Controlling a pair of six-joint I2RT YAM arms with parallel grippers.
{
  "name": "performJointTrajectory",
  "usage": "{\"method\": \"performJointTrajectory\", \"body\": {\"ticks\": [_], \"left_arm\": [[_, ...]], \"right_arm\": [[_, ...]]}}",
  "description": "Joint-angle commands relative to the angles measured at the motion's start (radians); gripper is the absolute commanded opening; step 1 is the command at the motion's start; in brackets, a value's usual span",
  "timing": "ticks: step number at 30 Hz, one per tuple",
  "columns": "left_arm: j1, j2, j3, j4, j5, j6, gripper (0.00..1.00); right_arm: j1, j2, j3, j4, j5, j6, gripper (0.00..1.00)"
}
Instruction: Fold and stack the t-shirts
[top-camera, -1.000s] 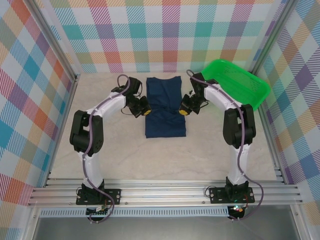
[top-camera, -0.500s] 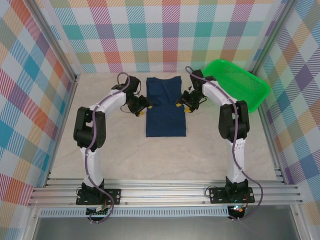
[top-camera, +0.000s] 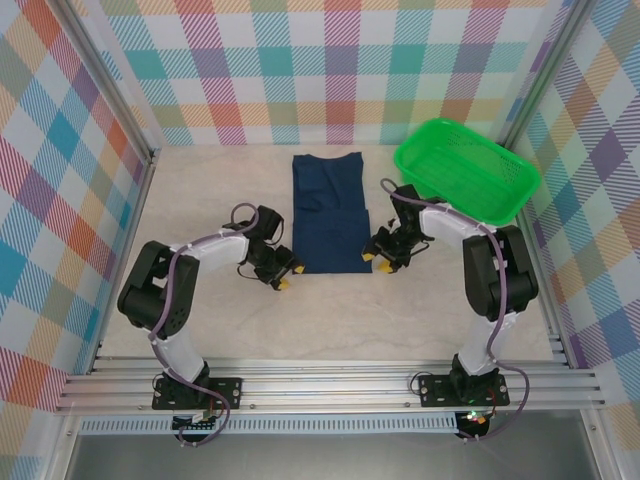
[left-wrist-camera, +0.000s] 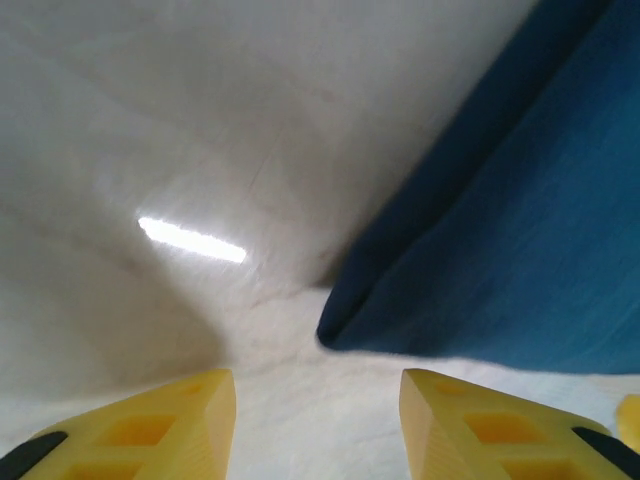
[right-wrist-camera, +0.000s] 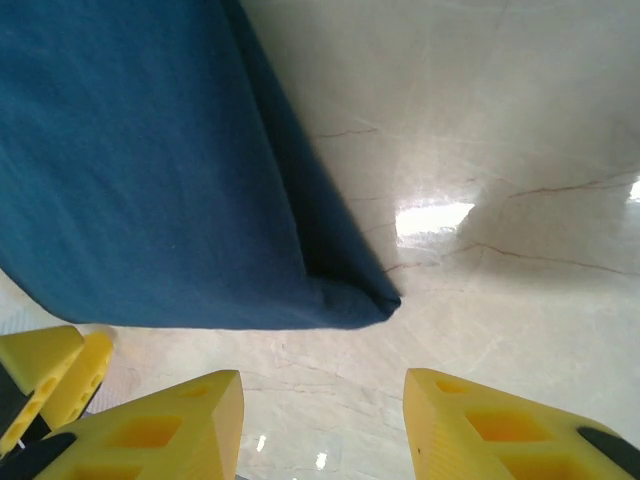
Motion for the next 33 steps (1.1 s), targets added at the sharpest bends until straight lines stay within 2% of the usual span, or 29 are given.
{"method": "performJointTrajectory", "body": {"ticks": [1,12,17,22,23,29,33], "left_arm": [[0.001,0.047,0.049,0.059,0.008,-0.019,0.42],[0.004,0.114,0.137,0.055,-0.008,0.037,0.11],[0.002,0.115,0.143,0.046,0.001,0.052,0.05],[0.002,0.113,0.144,0.044,-0.001,0.055,0.03],[0.002,0.114,0.143,0.045,0.001,0.056,0.02],[0.002,0.097,0.145,-0.005,-0.002,0.087,0.00],[-0.018,0.033,0.143,-0.157,-0.049,0.181,0.00]], "right_arm": [[-0.001,0.029,-0.001,0.056,-0.032,0.013,0.46],[0.003,0.090,0.040,0.011,-0.012,-0.007,0.44],[0.025,0.137,0.087,-0.017,-0.013,-0.004,0.41],[0.050,0.170,0.106,-0.033,-0.004,0.022,0.35],[0.053,0.174,0.112,-0.036,0.002,0.027,0.32],[0.057,0.142,0.116,-0.027,0.041,0.031,0.00],[0.062,0.078,0.086,-0.059,0.061,-0.031,0.00]]}}
